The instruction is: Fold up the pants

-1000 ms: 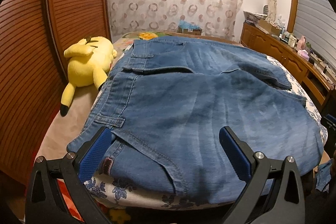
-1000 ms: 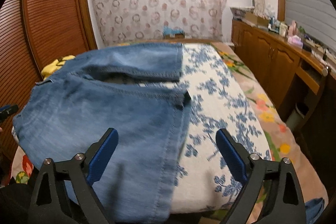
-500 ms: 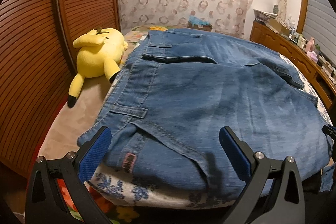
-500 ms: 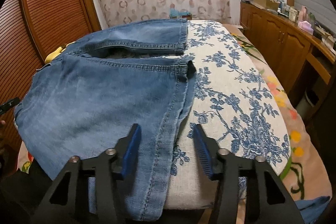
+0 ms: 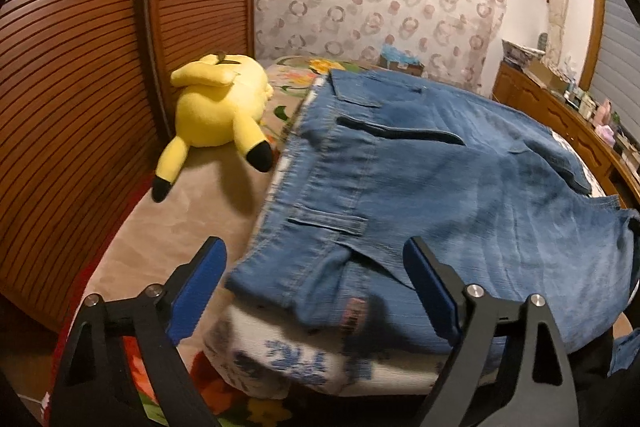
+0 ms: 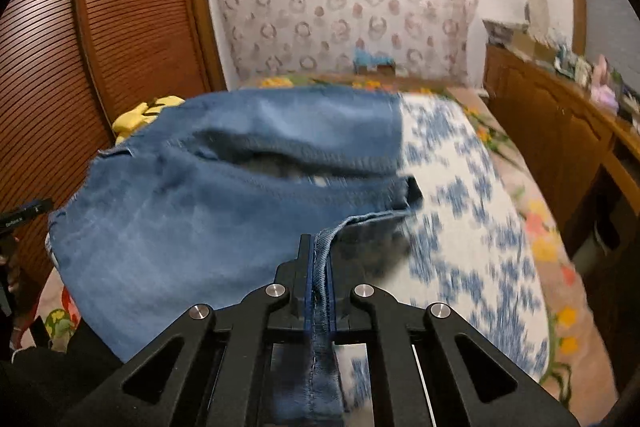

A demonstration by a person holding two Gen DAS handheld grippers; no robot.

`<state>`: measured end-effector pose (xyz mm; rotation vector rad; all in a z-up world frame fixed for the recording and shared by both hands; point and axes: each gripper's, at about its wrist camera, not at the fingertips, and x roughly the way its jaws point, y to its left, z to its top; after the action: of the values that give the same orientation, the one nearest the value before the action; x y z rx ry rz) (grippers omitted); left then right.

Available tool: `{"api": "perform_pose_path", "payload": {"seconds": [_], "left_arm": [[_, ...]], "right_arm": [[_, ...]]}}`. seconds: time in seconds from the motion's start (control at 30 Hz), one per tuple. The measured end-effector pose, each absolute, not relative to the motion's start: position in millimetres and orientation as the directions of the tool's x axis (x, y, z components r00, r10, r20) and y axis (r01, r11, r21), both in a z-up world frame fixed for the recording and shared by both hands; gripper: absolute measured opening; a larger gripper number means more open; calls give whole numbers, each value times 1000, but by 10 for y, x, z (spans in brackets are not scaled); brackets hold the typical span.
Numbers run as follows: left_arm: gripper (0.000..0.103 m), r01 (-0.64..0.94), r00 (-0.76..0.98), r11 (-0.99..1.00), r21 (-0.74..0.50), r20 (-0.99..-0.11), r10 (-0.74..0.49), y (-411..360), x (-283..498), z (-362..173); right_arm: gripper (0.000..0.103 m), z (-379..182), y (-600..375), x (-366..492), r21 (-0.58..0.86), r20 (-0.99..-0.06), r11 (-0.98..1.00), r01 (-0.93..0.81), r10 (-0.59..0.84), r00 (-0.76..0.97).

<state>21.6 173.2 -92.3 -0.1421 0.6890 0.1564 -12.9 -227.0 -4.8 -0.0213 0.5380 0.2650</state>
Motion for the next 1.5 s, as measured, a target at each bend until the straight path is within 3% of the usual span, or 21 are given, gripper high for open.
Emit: {"api": "perform_pose_path", "payload": {"seconds": [0.2,0.27,0.4,0.7,0.87,1.07,1.27,1.5], "left_arm": [[90,-222,748,972,-80,-653,117,1911,196,-1016],[79,-227,744,970,-86,-658,116,1966,186,-1048],[72,-237,732,968,-88,-671,118,2038,176,-1115],[70,-238,698,968,-81,-707,113,2065,234,-1298],[70,-238,694,966,-97,-713,100,2080,270,-1350],[70,-237,695,967,-97,-712,99,2081,275,-1354],[52,-208,713,967,-146,-699,48,2051,302,-1361],[48,-200,720,969,-146,-692,44,2023,308,-1322]], "right_arm": [[5,229,-2018,33,-1,-461,953,-304,269,845],[5,248,-1931,153,-16,-448,947,-321,281,849],[5,227,-1780,399,-39,-429,933,-357,307,849],[5,-385,-1828,980,-27,-557,925,-380,302,774],[41,-305,-2101,730,-10,-522,947,-321,269,809],[46,-265,-2360,375,-13,-486,962,-271,231,843],[46,-470,-2491,257,19,-540,962,-273,239,807],[46,-571,-2443,386,79,-595,948,-309,294,748]]}}
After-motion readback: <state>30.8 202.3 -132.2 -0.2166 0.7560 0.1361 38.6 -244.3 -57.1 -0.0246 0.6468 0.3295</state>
